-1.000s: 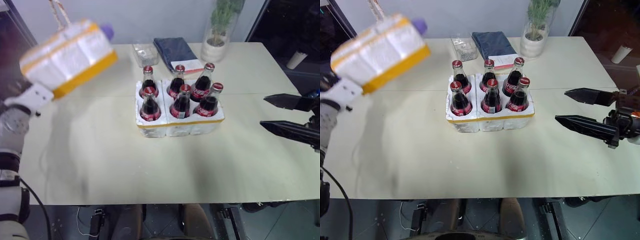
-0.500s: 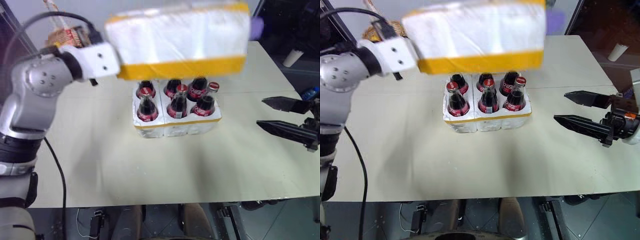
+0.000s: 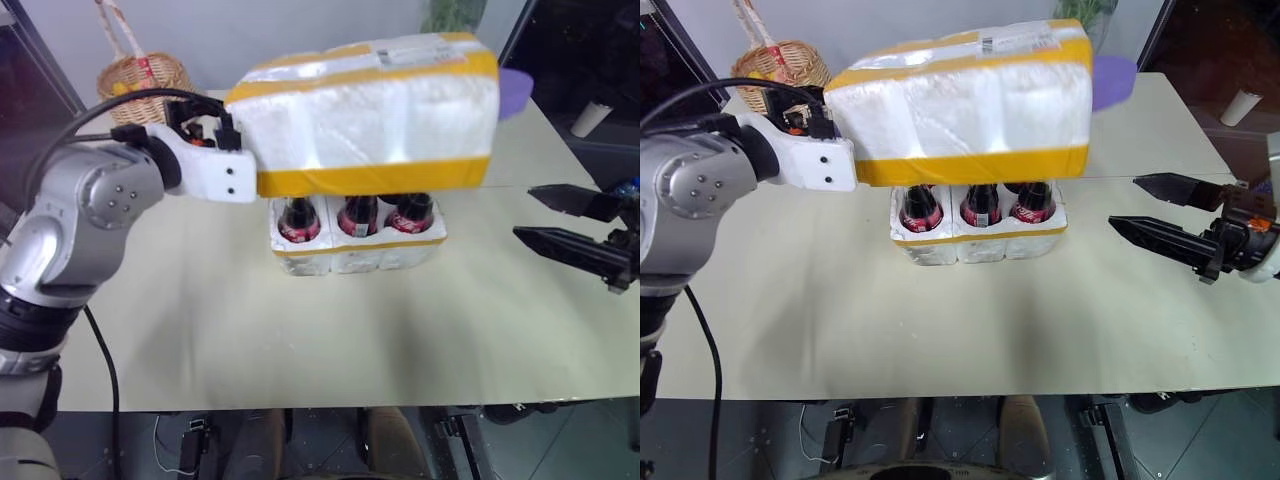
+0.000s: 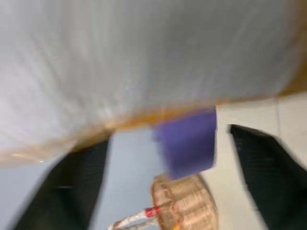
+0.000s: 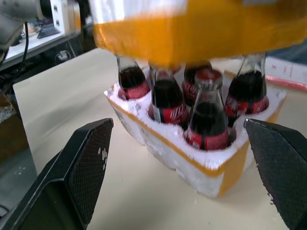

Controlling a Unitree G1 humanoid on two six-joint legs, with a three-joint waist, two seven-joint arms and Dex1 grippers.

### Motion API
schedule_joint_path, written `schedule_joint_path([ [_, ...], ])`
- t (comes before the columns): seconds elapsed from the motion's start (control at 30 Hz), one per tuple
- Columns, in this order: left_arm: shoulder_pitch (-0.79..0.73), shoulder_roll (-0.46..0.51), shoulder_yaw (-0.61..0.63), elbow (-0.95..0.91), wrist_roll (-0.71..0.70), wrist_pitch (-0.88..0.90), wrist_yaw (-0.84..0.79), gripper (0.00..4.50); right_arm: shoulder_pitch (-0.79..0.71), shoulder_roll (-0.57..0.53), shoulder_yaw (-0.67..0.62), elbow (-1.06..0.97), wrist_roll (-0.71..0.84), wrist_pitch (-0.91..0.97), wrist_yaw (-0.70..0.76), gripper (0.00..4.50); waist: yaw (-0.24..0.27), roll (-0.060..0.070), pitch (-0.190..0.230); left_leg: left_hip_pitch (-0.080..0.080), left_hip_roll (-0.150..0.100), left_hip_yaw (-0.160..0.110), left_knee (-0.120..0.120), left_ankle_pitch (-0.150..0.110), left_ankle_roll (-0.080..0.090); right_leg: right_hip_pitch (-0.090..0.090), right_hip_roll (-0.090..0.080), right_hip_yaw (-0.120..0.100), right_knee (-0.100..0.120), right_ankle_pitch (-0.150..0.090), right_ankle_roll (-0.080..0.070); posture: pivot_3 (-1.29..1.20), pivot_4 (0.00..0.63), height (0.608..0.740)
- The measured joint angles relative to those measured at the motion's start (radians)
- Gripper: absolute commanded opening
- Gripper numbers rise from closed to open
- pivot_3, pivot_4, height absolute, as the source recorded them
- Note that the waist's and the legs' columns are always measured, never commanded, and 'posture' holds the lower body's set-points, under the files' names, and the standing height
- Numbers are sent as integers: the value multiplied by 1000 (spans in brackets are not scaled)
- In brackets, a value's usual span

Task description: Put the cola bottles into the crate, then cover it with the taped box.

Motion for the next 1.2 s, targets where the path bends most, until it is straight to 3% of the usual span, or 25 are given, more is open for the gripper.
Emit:
schedule_joint_path([
  [0.33, 81, 31, 123, -58, -137, -50, -79, 4427, -23, 2, 40, 20, 9, -6, -2, 4500, -2, 0, 0, 0, 0, 0, 0, 0, 0, 0, 0, 0, 0, 0, 0, 0, 150, 740],
  [0.5, 346, 144, 312, -101, -434, 48, -329, 4427, -14, 1, 53, 36, -1, -11, 16, 4500, -11, 2, 0, 1, 2, 1, -2, 0, 0, -2, 2, 0, 1, 0, -1, 0, 150, 740],
  [0.67, 552, 230, 473, -58, -626, 88, -538, 4427, -13, -11, 61, 60, -28, -29, 35, 4500, 2, 3, 1, 1, 3, 1, 0, 0, 0, 1, 2, 0, 0, -2, -5, 0, 150, 740],
  [0.77, 349, 177, 508, 67, -883, 377, -519, 4427, -20, -24, 67, 71, -31, -30, 53, 4500, 17, 3, 1, 1, 5, 1, 4, 0, 0, 4, 2, -3, 0, -2, -4, 0, 150, 740],
  [0.9, 118, 188, 518, 249, -1058, 582, -533, 4427, -25, -45, 72, 81, -33, -33, 82, 4500, 6, 4, 0, 3, 5, 2, 2, 0, 0, 5, 2, -3, 0, -1, 0, 0, 150, 740],
  [1.03, 20, 181, 451, 356, -1102, 636, -563, 4427, -30, -67, 74, 96, -58, -40, 103, 4500, -10, 4, 0, 2, 5, 2, -1, 0, 0, 2, 2, -3, 1, -1, 0, 0, 150, 740],
  [1.2, 4, 178, 378, 417, -1106, 632, -624, 4427, -21, -72, 75, 102, -91, -42, 129, 4500, -16, 4, 0, 1, 6, 3, -2, 0, 0, 1, 3, -3, 2, -1, -1, 0, 150, 740],
])
